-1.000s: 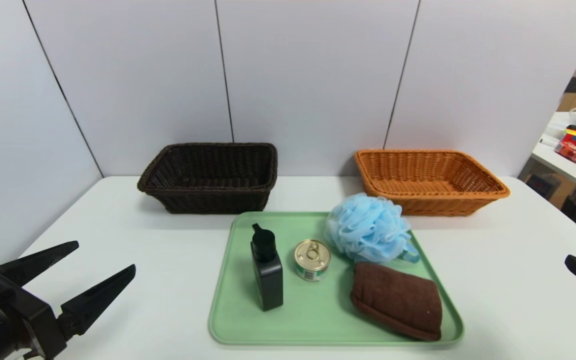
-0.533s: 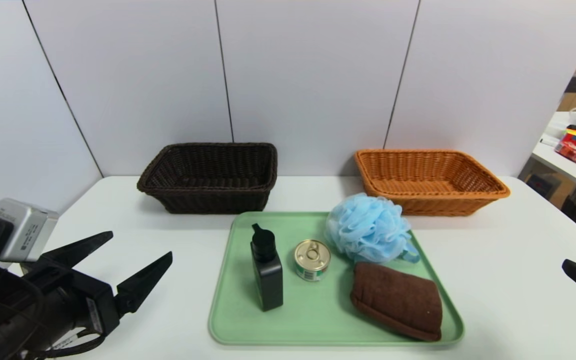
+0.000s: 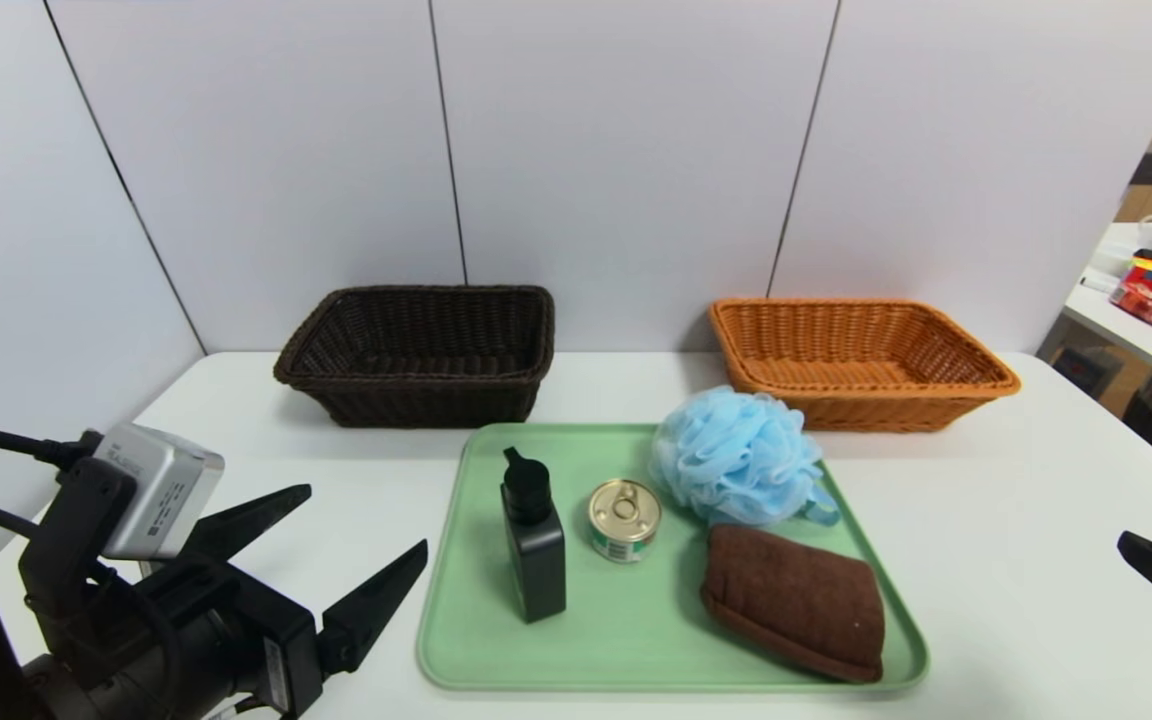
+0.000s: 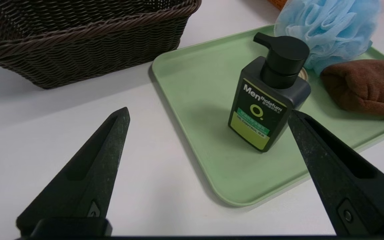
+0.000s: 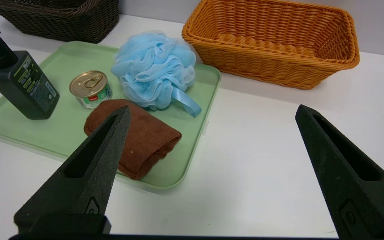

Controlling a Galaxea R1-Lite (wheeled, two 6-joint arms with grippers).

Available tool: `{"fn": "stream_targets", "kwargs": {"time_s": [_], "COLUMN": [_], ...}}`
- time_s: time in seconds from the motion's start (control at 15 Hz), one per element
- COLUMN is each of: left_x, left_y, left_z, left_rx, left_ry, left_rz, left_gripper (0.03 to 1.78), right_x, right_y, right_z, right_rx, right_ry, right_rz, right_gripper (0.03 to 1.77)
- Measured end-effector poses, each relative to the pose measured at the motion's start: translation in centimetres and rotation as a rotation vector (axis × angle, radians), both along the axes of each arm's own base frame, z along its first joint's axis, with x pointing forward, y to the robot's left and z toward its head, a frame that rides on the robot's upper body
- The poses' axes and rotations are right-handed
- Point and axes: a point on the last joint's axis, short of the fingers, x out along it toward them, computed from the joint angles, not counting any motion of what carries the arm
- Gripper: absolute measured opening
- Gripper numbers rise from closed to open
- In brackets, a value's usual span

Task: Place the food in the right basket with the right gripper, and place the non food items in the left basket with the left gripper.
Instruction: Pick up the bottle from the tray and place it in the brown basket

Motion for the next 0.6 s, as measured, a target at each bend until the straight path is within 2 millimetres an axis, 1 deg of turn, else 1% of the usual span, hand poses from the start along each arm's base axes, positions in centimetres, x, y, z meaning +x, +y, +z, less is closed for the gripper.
{"fn": "stream_targets", "kwargs": {"time_s": [0.27,0.6], "left_x": [-0.8,-0.9], "left_y": [-0.5,-1.3], "left_z": [0.2,2.7], "left_rx": [0.038,0.083], "left_ry": [0.025,0.094], "left_rz": [-0.045,-0.061], "left_gripper": [1.69,1.69], "right_x": [0.0,0.0], "right_y": [0.0,-0.1], "right_z": [0.0,-0.4], "right_rx": [-0.008,-0.009], "right_ry": [0.0,0.009], "right_rz": [-0.003,-0.008], "right_gripper": [1.71,1.71]}}
